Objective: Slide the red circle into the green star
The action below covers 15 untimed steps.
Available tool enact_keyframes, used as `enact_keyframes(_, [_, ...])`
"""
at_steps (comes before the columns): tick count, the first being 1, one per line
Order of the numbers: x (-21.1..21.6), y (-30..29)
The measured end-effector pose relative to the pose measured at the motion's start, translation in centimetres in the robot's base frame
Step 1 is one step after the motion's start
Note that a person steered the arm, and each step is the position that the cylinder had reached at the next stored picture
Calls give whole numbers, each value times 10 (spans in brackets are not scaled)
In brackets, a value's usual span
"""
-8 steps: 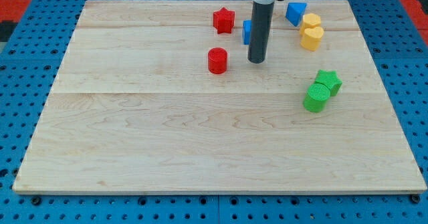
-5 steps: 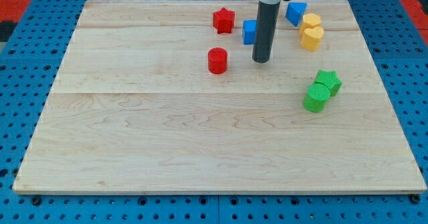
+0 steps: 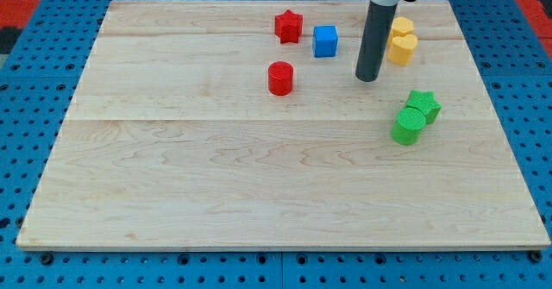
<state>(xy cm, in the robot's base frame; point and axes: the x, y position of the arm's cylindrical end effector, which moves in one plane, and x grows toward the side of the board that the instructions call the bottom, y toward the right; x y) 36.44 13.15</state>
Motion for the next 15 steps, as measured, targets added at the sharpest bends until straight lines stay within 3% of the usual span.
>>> enact_keyframes(1, [10, -4])
enact_keyframes(2, [37, -45])
enact_keyframes(3, [51, -125])
enact_keyframes(4, [15, -185])
enact_keyframes(7, [9, -22])
enact_keyframes(10, [9, -42])
enact_keyframes(11, [-31, -84])
enact_keyframes(13, [-18, -7])
enact_keyframes(14, [13, -7])
enact_keyframes(15, [11, -19])
